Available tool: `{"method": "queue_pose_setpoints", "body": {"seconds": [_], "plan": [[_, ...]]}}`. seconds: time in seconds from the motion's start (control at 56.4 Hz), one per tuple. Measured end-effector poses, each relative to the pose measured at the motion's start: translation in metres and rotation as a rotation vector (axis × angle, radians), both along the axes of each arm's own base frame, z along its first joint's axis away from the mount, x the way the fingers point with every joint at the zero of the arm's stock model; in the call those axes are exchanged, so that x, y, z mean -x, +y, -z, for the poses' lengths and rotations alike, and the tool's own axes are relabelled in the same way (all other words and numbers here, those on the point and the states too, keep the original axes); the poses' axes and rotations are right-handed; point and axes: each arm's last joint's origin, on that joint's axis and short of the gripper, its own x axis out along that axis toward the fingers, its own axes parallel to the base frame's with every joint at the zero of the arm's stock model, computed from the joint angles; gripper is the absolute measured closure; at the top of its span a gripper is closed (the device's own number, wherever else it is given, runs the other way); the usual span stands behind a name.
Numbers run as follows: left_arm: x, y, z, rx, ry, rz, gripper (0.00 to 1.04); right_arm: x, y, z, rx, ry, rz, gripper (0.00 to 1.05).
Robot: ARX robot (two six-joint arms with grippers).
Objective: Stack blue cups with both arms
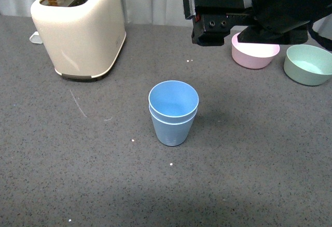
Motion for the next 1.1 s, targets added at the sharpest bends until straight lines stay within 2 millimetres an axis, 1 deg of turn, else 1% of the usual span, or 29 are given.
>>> {"method": "queue_pose_setpoints", "body": {"seconds": [0.089, 0.106, 0.142, 0.195, 0.213, 0.23, 0.284, 0.301, 0.337, 0.39, 0.426, 0.443, 0.496, 0.567, 0.585, 0.656, 0.745, 0.869, 1.099], "plan": [[0.0, 0.0, 0.0, 0.0, 0.0, 0.0, 0.07, 0.0, -0.001, -0.002, 0.002, -0.011, 0.0, 0.09], [0.0, 0.0, 0.0, 0.0, 0.0, 0.0, 0.07, 0.0, -0.001, -0.002, 0.001, -0.011, 0.001, 0.08], [0.0, 0.0, 0.0, 0.0, 0.0, 0.0, 0.07, 0.0, -0.001, 0.001, 0.027, -0.068, 0.028, 0.1], [0.0, 0.0, 0.0, 0.0, 0.0, 0.0, 0.07, 0.002, -0.006, 0.01, 0.093, -0.284, 0.149, 0.18], [0.0, 0.0, 0.0, 0.0, 0.0, 0.0, 0.07, 0.003, -0.008, 0.012, 0.107, -0.326, 0.171, 0.2], [0.0, 0.0, 0.0, 0.0, 0.0, 0.002, 0.07, 0.007, -0.012, 0.016, 0.118, -0.398, 0.222, 0.23], [0.0, 0.0, 0.0, 0.0, 0.0, 0.0, 0.07, 0.018, -0.023, 0.022, 0.112, -0.515, 0.301, 0.3], [0.0, 0.0, 0.0, 0.0, 0.0, -0.003, 0.07, 0.026, -0.032, 0.023, 0.098, -0.584, 0.341, 0.36], [0.0, 0.0, 0.0, 0.0, 0.001, -0.004, 0.07, 0.037, -0.045, 0.02, 0.063, -0.665, 0.374, 0.43], [0.0, 0.0, 0.0, 0.0, 0.001, -0.003, 0.07, 0.056, -0.065, 0.006, 0.008, -0.787, 0.411, 0.57], [0.0, 0.0, 0.0, 0.0, 0.001, -0.001, 0.07, 0.065, -0.074, 0.003, -0.001, -0.809, 0.419, 0.64], [0.0, 0.0, 0.0, 0.0, 0.001, 0.0, 0.07, 0.072, -0.079, 0.003, 0.0, -0.814, 0.42, 0.7], [0.0, 0.0, 0.0, 0.0, 0.001, 0.0, 0.07, 0.08, -0.086, 0.007, 0.006, -0.806, 0.42, 0.77], [0.0, 0.0, 0.0, 0.0, 0.001, 0.0, 0.07, 0.093, -0.095, 0.013, 0.017, -0.786, 0.414, 0.89], [0.0, 0.0, 0.0, 0.0, 0.001, 0.0, 0.07, 0.094, -0.096, 0.014, 0.016, -0.785, 0.411, 0.91], [0.0, 0.0, 0.0, 0.0, 0.001, 0.0, 0.07, 0.105, -0.103, 0.016, 0.017, -0.781, 0.407, 1.03], [0.0, 0.0, 0.0, 0.0, 0.001, -0.002, 0.07, 0.116, -0.11, 0.02, 0.01, -0.802, 0.406, 1.04], [0.0, 0.0, 0.0, 0.0, 0.001, -0.002, 0.07, 0.133, -0.119, 0.028, 0.022, -0.775, 0.407, 1.04], [0.0, 0.0, 0.0, 0.0, 0.001, -0.001, 0.07, 0.154, -0.13, 0.026, 0.019, -0.783, 0.41, 1.04]]}}
